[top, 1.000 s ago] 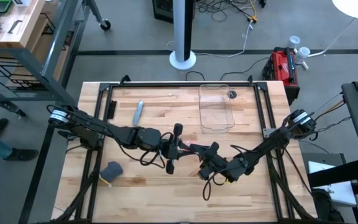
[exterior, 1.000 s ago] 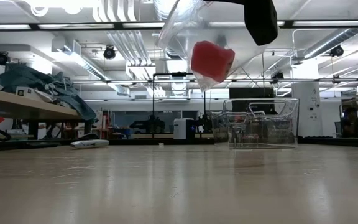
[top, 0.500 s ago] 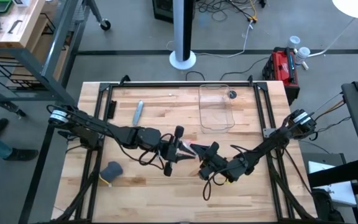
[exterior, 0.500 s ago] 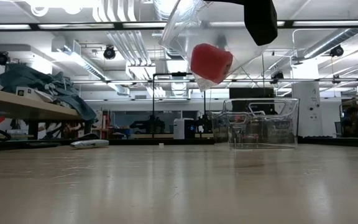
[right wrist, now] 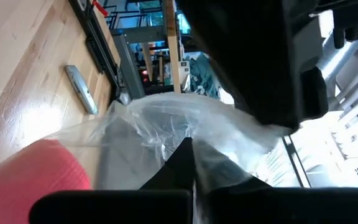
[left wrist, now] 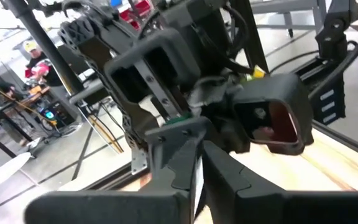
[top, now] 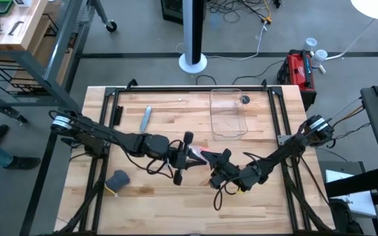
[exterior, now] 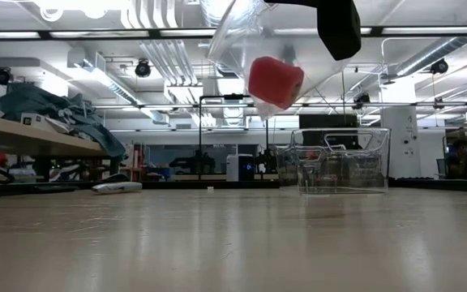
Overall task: Roll bandage
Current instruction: Close the transparent zip bag
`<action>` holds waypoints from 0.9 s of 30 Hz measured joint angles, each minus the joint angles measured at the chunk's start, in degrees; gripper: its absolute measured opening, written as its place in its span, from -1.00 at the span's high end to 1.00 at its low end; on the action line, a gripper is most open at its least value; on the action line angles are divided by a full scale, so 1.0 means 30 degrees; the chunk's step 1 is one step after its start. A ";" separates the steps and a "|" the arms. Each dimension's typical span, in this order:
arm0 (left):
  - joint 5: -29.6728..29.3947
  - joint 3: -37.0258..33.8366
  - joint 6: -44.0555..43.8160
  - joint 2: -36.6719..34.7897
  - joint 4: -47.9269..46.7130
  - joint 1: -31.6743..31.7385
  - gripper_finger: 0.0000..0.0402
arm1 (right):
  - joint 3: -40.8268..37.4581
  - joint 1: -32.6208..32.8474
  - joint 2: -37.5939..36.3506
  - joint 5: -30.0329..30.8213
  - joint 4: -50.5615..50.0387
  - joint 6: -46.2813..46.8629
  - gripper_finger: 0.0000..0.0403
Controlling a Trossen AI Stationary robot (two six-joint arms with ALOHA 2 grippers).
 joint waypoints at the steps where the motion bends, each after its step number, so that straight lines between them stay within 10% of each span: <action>1: 0.0000 0.0000 0.0013 -0.0116 0.0002 -0.0023 0.92 | 0.0000 0.0000 0.0000 0.0010 -0.0002 0.0031 1.00; 27: -0.0299 -0.0007 0.0538 0.0217 -0.1063 -0.0012 0.54 | -0.0007 0.0000 -0.0080 0.0025 0.0024 0.1120 1.00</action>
